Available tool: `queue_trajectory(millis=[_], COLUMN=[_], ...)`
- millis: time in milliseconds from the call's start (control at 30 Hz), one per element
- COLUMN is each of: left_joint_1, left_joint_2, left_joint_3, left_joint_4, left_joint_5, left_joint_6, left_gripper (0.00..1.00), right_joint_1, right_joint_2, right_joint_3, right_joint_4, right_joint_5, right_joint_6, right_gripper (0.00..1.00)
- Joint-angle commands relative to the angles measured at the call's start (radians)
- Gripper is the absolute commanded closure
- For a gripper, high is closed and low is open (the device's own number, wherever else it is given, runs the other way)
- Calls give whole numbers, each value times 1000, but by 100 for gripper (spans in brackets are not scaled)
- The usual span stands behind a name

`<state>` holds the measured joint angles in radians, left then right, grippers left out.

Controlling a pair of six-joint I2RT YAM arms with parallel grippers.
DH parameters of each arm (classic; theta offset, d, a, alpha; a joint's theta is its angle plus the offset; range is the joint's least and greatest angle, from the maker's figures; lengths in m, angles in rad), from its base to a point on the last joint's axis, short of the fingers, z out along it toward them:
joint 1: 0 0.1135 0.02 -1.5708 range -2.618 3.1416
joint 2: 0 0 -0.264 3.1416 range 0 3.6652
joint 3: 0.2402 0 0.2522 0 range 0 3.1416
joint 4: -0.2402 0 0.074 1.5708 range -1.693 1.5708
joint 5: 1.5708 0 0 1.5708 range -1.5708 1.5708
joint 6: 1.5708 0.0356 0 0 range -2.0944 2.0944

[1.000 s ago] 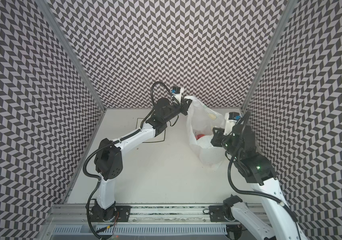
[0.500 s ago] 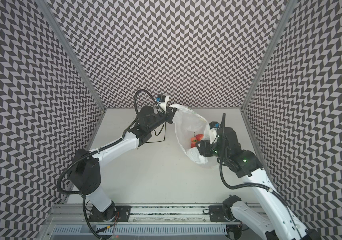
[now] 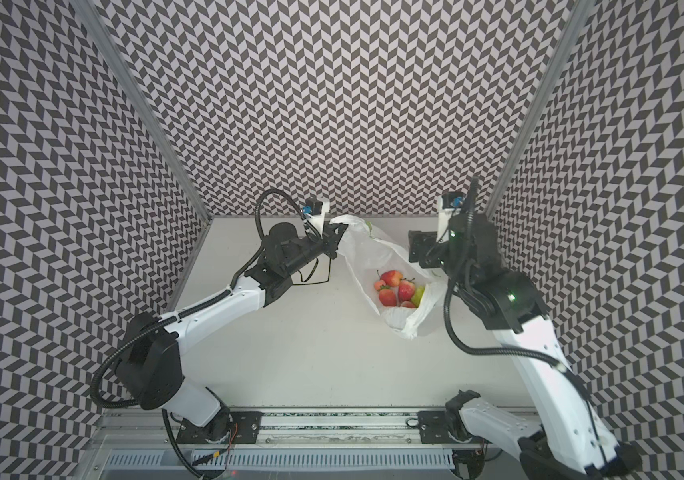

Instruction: Take the fake fruits out of the plastic bag

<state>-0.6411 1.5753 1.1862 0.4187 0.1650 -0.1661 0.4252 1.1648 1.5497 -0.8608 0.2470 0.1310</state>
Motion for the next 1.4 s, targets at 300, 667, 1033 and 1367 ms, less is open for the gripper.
queue_trajectory(millis=[300,667,1033,1367], left_joint_1=[-3,0,18,34], left_joint_2=[-72,-85,-79,120], left_joint_3=[-45,-45,-26,222], left_joint_4=[21,25,44,33], left_joint_5=[-36,-49,-135,-113], left_joint_6=[55,71,37,-73], left_gripper=[100,100,100,82], right_joint_1=[6,5,18,92], right_joint_2=[157,150,157,45], right_joint_3=[-35,-120,-127,-282], right_joint_4=[9,73,108,349], right_joint_5=[-102,-17,-98,-249], right_joint_6=[-220,-214,-137,114], right_gripper=[17,24,78,99])
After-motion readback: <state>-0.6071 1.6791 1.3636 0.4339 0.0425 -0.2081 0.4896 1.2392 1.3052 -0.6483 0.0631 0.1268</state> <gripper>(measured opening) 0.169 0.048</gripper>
